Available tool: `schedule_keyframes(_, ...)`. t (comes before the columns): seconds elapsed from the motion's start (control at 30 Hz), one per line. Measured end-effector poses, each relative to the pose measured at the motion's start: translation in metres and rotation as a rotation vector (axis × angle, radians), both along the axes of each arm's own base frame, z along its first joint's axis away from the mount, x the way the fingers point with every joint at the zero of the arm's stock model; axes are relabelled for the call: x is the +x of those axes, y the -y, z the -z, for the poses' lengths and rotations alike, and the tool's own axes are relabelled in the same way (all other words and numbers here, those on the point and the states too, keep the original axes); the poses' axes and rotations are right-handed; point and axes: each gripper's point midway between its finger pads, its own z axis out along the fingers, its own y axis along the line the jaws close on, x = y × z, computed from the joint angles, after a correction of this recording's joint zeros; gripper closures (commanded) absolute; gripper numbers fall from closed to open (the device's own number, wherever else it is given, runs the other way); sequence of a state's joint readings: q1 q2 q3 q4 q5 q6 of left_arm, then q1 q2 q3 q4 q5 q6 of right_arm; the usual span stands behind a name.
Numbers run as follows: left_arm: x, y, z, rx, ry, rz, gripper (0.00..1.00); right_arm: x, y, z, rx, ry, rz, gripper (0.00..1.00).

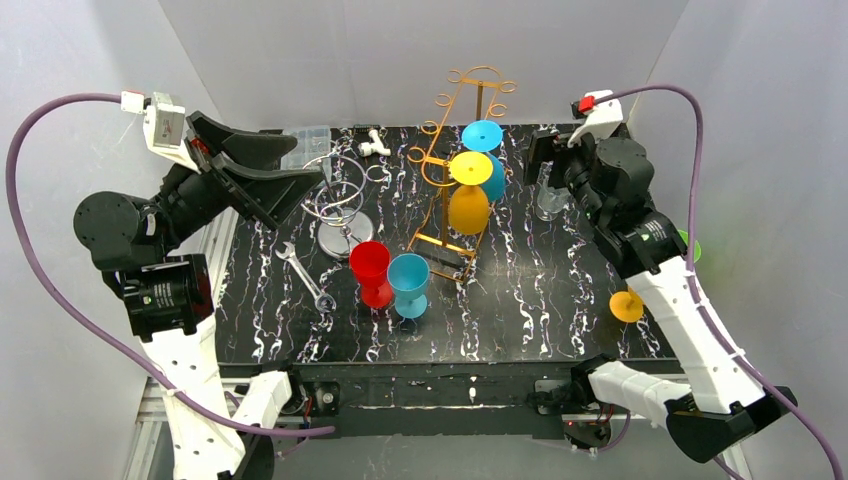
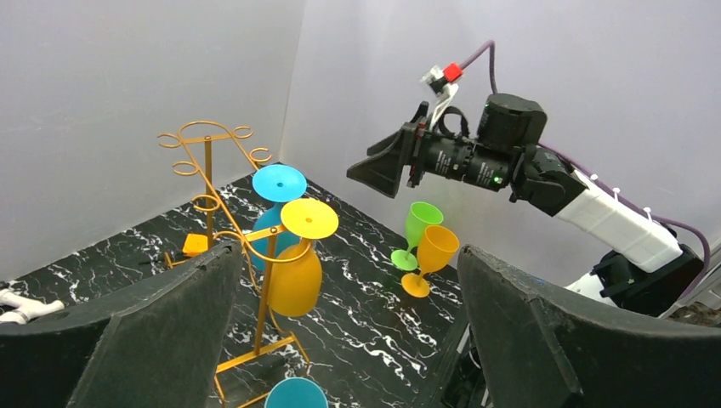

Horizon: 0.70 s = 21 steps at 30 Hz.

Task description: Place the wine glass upside down on the wine glass rack

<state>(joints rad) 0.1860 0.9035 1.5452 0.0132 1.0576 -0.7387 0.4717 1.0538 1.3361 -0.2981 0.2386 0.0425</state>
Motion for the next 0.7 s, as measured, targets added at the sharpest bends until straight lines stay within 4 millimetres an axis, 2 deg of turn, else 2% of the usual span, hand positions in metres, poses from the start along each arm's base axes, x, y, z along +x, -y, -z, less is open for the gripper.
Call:
schedule_keyframes(0.07,-0.001,0.0,0.001,0.004,0.004,-0.002,0.02,0.002,0.013,0.018,-0.011,-0.058,0.079,0.02)
schedule_keyframes(0.17,-0.001,0.0,0.003,0.006,-0.005,-0.003,0.02,0.006,0.039,0.056,-0.03,-0.163,0.222,0.02)
schedule_keyframes(0.33,0.0,0.0,0.007,0.005,-0.028,-0.005,0.02,0.005,0.098,0.124,-0.04,-0.339,0.473,0.02)
schedule_keyframes(0.37,0.0,-0.001,0.009,0.004,-0.041,-0.006,0.02,-0.001,0.12,0.152,-0.037,-0.41,0.579,0.03)
schedule_keyframes(0.4,0.0,-0.001,0.009,0.004,-0.041,-0.006,0.02,-0.001,0.12,0.152,-0.037,-0.41,0.579,0.05)
schedule_keyframes(0.53,0.001,-0.001,0.011,0.002,-0.054,-0.007,0.02,0.013,0.129,0.183,-0.006,-0.467,0.645,0.06)
schedule_keyframes(0.7,0.003,-0.001,0.013,-0.002,-0.068,-0.011,0.02,0.043,0.125,0.244,-0.057,-0.6,0.668,0.15)
